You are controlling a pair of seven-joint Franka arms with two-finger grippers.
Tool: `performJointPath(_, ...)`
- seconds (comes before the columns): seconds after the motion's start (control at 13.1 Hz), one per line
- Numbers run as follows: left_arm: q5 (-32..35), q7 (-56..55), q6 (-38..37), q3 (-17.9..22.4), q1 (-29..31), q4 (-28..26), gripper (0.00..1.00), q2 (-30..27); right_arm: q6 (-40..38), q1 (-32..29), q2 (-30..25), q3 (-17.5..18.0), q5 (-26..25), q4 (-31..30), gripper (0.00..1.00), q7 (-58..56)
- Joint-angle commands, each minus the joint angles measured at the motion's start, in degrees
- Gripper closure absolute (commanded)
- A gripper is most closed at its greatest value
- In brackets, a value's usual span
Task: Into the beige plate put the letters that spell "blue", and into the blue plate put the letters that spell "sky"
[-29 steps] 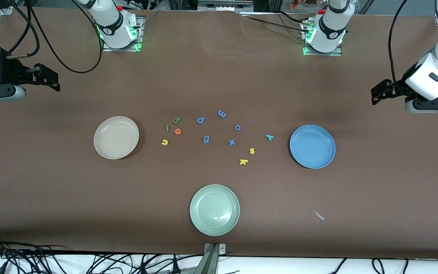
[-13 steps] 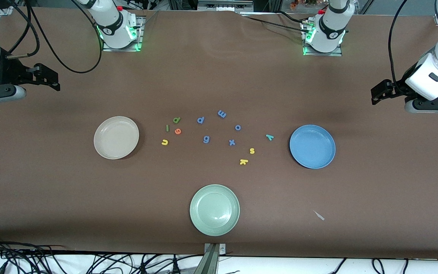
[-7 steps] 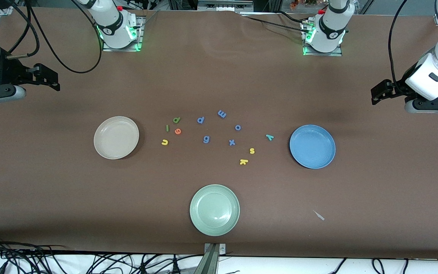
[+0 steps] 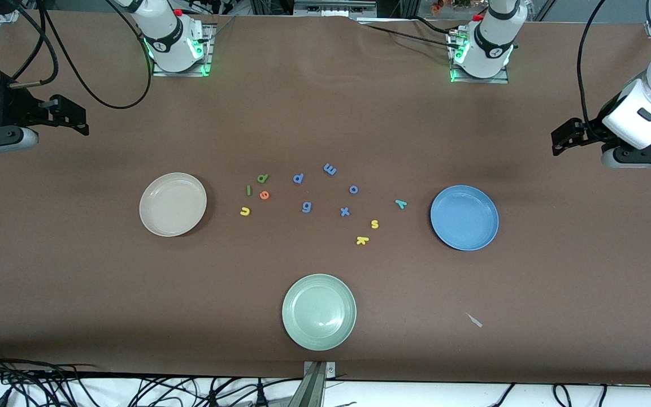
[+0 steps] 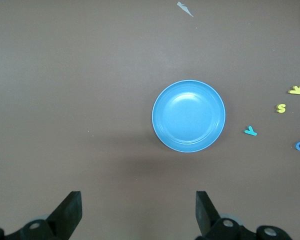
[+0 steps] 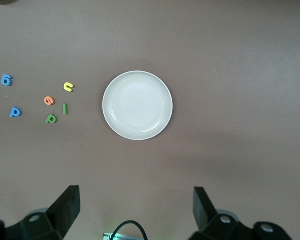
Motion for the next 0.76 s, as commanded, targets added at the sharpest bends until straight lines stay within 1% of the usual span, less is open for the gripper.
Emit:
performJointPath(0.0,-0.94,0.42,-1.53,0.21,-0.04,2.05,0.0,0.92,-1.19,0.07,0.59,-0.49,0.96,1.32,0.0,-0.87)
performJointPath(0.69,-1.02,0.33,-2.32,0.12,-0.83,2.05,0.0,0.92,-1.8,0.07,0.51,-0.58,1.05,1.41,0.0,-0.87)
